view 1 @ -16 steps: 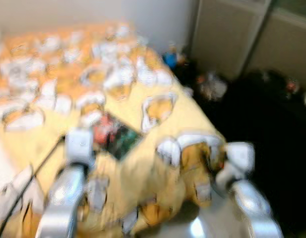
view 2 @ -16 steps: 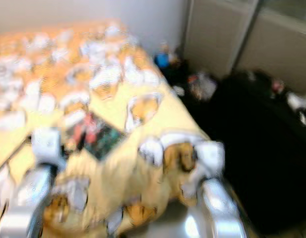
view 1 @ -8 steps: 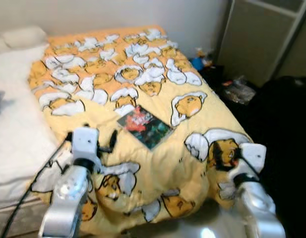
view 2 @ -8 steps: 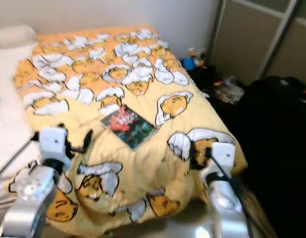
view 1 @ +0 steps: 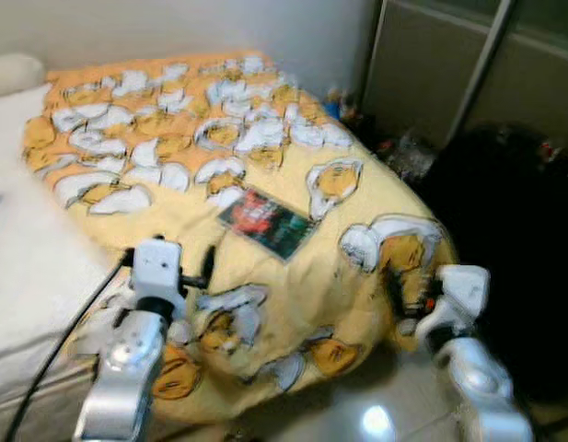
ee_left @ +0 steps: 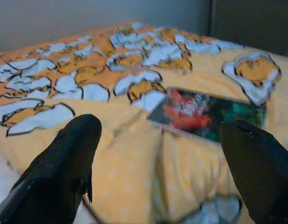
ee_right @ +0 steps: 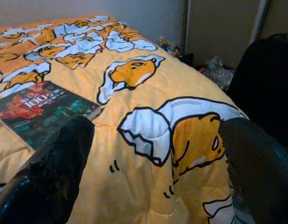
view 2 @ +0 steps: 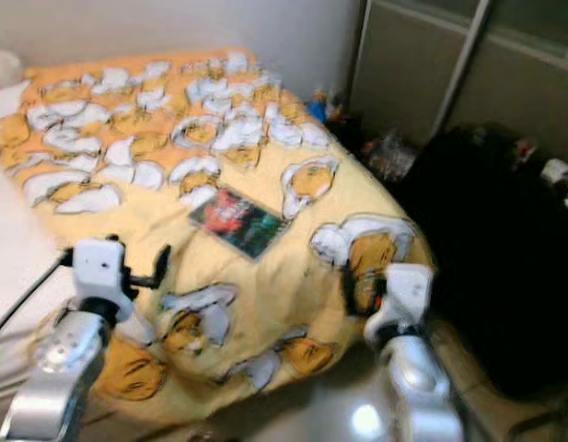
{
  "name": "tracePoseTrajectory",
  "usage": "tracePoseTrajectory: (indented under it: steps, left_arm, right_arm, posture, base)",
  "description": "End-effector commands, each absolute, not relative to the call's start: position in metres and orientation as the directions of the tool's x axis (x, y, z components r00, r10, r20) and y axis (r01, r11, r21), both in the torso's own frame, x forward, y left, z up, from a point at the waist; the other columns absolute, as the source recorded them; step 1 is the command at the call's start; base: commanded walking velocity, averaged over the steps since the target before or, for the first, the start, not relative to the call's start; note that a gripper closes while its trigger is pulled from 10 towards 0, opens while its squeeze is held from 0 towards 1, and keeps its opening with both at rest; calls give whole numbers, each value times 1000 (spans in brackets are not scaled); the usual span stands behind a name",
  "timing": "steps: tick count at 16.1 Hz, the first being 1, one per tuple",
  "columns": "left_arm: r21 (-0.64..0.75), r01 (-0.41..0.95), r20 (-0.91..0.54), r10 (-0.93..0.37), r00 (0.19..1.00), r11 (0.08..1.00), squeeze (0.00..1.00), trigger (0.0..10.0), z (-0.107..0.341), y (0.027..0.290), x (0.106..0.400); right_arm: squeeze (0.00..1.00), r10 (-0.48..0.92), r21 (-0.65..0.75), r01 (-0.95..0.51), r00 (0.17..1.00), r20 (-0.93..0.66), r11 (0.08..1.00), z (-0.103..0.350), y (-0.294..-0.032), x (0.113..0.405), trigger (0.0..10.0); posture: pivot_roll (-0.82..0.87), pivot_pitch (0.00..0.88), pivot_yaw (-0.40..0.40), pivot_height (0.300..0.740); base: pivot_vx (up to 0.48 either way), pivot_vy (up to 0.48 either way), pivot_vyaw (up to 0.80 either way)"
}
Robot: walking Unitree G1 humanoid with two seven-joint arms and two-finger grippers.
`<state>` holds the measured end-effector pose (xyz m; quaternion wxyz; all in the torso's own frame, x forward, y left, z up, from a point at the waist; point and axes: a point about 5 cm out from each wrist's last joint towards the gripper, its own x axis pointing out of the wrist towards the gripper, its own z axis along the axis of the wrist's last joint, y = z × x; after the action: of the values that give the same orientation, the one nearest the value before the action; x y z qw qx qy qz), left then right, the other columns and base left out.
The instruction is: Clean up the room
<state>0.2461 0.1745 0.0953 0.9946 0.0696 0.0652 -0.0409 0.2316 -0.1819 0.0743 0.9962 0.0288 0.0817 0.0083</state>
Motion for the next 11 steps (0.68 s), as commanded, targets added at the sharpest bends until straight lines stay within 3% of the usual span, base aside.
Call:
tracePoseTrajectory:
  steps: [1,11]
  left_arm:
    - [145,77,-135,-57,989,986,0,10000,96,179,247]
    - [154,77,-140,-56,989,985,0,10000,96,182,244]
  right_arm:
    - [0,48,64,-38,985,-163,997,75,-176,232,10000]
    - [0,93,28,-89,979,-181,996,73,-175,229,10000]
  posture:
    - [-56,0,46,740]
    - [-44,0,48,740]
  base:
    - [0,274,0]
    - [0,290,0]
